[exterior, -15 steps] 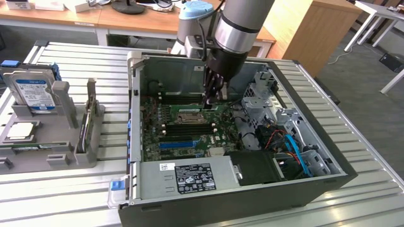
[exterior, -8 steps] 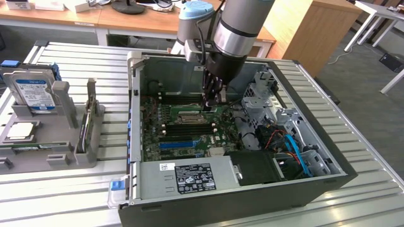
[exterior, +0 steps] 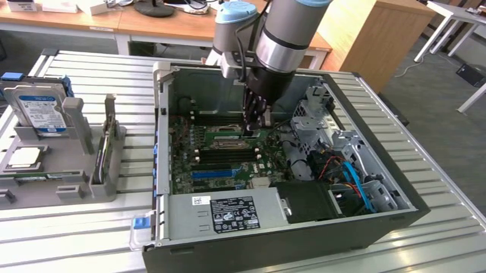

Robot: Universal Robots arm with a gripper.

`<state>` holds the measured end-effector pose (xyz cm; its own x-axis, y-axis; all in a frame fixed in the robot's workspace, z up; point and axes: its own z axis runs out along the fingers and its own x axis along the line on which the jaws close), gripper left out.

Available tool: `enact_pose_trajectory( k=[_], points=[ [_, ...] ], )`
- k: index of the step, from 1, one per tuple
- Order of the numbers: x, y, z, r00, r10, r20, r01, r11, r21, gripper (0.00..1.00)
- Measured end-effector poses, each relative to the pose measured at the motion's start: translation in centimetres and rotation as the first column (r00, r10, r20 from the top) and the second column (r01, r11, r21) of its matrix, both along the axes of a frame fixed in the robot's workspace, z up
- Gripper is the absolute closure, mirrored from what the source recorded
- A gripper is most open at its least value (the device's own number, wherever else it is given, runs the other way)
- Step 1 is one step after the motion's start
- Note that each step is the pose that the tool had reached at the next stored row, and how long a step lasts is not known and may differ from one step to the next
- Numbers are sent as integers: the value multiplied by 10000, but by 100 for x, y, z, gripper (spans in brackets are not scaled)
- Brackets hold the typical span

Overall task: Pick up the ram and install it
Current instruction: 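Insert the ram into the slot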

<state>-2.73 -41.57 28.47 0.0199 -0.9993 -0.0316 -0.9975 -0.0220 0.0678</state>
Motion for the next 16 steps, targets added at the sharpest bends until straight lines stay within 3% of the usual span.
enact_pose_trajectory(
  k=[16],
  points=[
    [-4, -8, -69, 10000, -2, 5, 2, 10000, 3, 88]
  ],
)
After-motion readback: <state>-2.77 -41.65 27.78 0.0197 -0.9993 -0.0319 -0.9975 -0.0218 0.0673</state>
